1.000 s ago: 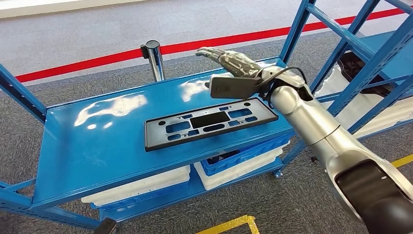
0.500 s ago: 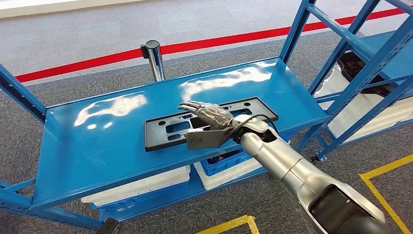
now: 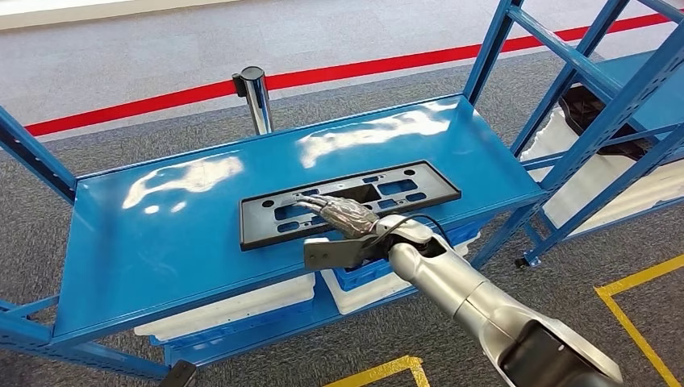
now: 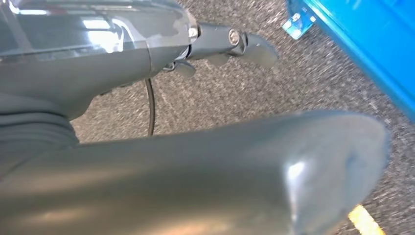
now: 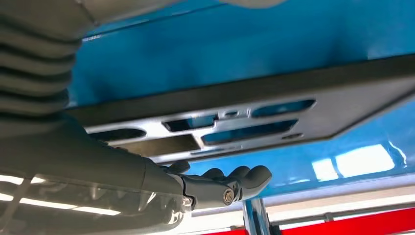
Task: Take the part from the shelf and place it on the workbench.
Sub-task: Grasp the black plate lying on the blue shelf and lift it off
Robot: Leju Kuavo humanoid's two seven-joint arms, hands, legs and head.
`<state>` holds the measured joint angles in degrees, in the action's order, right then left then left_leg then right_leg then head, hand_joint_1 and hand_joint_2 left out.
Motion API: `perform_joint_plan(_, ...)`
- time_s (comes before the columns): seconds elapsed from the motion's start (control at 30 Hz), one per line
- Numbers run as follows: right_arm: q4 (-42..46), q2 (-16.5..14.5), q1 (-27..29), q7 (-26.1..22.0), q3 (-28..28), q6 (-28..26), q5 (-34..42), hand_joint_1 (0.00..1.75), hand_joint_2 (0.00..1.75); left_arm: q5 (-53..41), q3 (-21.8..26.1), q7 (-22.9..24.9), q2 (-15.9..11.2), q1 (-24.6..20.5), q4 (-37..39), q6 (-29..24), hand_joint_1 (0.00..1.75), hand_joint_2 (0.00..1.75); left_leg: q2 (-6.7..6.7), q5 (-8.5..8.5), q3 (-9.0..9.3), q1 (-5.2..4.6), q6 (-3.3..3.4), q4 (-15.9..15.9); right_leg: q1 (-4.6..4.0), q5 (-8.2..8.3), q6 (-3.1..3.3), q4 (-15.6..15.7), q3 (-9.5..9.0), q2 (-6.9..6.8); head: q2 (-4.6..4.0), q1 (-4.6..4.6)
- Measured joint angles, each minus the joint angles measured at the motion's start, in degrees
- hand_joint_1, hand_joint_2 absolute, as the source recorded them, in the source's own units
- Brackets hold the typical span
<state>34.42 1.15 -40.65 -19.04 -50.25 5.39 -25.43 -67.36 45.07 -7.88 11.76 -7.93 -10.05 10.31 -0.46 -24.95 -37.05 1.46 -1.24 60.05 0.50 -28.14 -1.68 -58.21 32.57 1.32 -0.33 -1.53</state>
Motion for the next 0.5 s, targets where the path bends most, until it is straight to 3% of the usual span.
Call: perform_joint_plan(0.5,-6.28,-0.97,0.54,4.12,2.85,-5.22,-4.06,0.0,1.75,-0.62,-0.04,0.32,0.0,-0.11,0.0,0.0,0.0,0.0,-0.01,0.0,0.0,-0.01,0.0,0.0,0.0,0.0,0.0,0.0,-0.01,0.0,0.0,0.0)
